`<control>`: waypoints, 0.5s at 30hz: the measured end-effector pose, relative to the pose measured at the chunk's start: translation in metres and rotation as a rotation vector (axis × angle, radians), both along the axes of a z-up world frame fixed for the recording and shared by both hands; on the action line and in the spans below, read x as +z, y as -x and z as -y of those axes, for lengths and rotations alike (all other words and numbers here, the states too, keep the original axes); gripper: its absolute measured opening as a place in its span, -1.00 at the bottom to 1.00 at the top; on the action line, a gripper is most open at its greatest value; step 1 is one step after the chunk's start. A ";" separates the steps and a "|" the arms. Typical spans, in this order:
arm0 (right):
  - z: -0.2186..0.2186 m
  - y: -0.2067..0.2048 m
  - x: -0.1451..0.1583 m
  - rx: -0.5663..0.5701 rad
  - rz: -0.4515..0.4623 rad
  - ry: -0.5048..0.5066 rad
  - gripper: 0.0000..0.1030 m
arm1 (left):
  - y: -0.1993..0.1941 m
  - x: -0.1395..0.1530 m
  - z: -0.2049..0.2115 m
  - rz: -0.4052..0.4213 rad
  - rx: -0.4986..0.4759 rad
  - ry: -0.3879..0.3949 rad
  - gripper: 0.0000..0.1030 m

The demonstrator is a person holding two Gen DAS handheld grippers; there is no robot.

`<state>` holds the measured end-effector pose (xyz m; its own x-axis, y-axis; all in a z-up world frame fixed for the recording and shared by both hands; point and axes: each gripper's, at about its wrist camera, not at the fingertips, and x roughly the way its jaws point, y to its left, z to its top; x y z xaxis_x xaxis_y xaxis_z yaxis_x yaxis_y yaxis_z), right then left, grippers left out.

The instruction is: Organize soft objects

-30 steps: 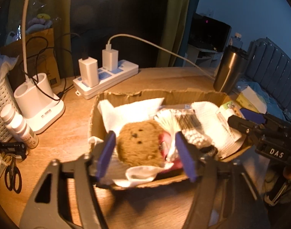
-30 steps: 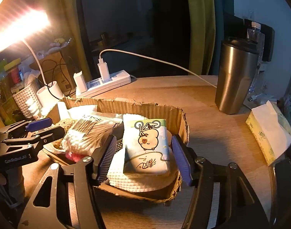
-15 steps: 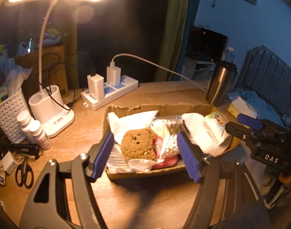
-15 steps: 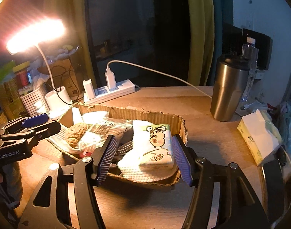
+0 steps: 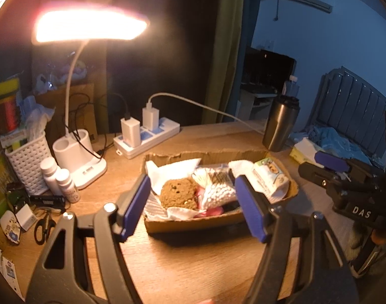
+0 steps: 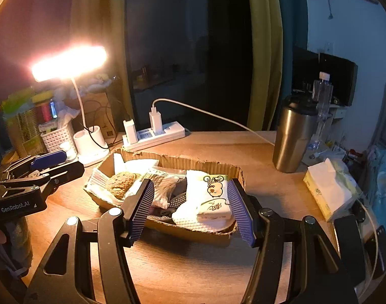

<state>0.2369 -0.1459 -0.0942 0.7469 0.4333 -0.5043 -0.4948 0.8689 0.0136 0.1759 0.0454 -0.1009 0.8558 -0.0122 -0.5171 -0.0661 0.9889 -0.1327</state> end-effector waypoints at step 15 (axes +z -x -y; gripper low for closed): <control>0.008 0.043 0.029 -0.001 0.085 -0.010 0.23 | 0.044 0.033 0.007 0.108 0.008 -0.014 0.58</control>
<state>0.1934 -0.1540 -0.0647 0.7876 0.4370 -0.4344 -0.4934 0.8696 -0.0198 0.1318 0.0381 -0.0682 0.9067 0.0012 -0.4219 -0.0598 0.9903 -0.1257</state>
